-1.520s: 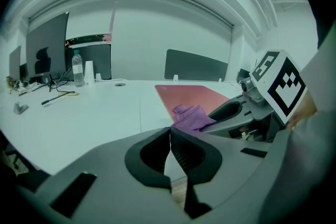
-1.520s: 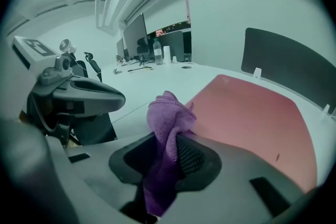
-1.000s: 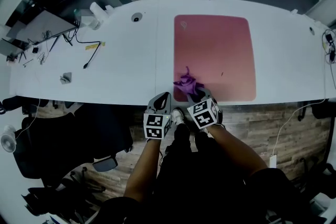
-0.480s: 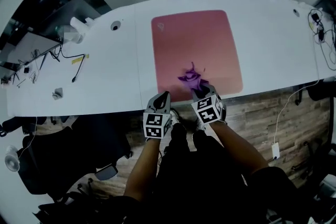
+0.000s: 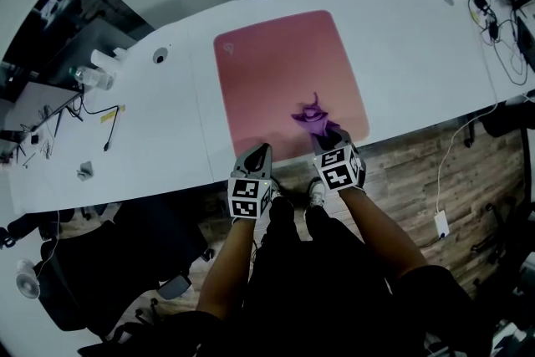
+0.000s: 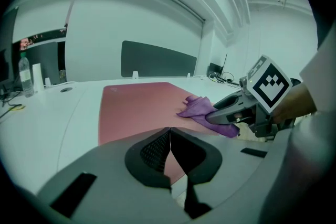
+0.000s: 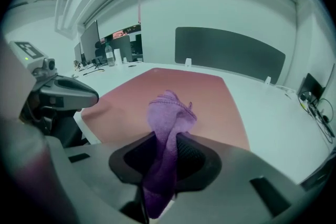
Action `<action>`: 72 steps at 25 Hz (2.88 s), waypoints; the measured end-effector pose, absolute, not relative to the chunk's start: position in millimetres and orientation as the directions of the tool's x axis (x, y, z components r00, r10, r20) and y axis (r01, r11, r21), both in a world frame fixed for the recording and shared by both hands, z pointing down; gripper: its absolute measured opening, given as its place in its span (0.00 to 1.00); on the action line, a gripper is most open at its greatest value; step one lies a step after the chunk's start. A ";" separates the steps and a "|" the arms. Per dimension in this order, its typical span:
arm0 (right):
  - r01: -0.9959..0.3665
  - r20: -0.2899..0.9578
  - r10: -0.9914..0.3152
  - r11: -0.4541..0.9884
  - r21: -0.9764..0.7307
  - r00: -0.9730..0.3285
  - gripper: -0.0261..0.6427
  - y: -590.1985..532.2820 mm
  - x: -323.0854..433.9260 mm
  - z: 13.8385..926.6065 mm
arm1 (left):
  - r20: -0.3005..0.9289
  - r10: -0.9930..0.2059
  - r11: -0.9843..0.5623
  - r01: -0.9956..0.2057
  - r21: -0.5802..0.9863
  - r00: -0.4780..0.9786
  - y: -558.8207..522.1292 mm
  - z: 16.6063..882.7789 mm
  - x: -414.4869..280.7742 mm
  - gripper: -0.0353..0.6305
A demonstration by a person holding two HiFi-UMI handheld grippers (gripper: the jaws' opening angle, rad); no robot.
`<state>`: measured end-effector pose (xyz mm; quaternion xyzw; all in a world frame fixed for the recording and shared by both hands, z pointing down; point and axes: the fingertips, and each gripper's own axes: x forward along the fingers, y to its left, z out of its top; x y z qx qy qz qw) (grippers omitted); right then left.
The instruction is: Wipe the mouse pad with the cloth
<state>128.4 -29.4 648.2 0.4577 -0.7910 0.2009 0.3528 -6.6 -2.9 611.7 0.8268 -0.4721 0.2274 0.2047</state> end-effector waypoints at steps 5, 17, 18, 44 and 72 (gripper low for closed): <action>-0.902 0.741 -0.611 0.432 0.016 -0.279 0.21 -33.4 162.0 648.8 | 0.569 -0.674 -0.500 -0.858 0.120 0.472 -7.7 611.1 7.4 0.09; -0.963 0.745 -0.648 0.269 0.028 -0.159 0.21 -39.4 229.1 649.9 | 0.574 -0.640 -0.550 -0.826 0.122 0.511 -17.2 611.2 26.6 0.09; -0.967 0.747 -0.649 0.254 0.034 -0.144 0.21 -40.0 235.7 649.9 | 0.575 -0.638 -0.554 -0.824 0.120 0.512 -17.8 610.0 25.7 0.09; -0.931 0.306 -0.889 0.363 0.020 -0.340 0.21 -120.0 176.1 440.2 | 0.267 -0.843 -0.458 -0.884 0.095 0.466 -98.0 432.2 -48.3 0.09; -0.879 0.138 -0.879 0.470 0.080 -0.457 0.20 -115.8 120.8 375.8 | 0.184 -0.874 -0.444 -0.893 0.070 0.449 -91.9 398.7 -52.6 0.09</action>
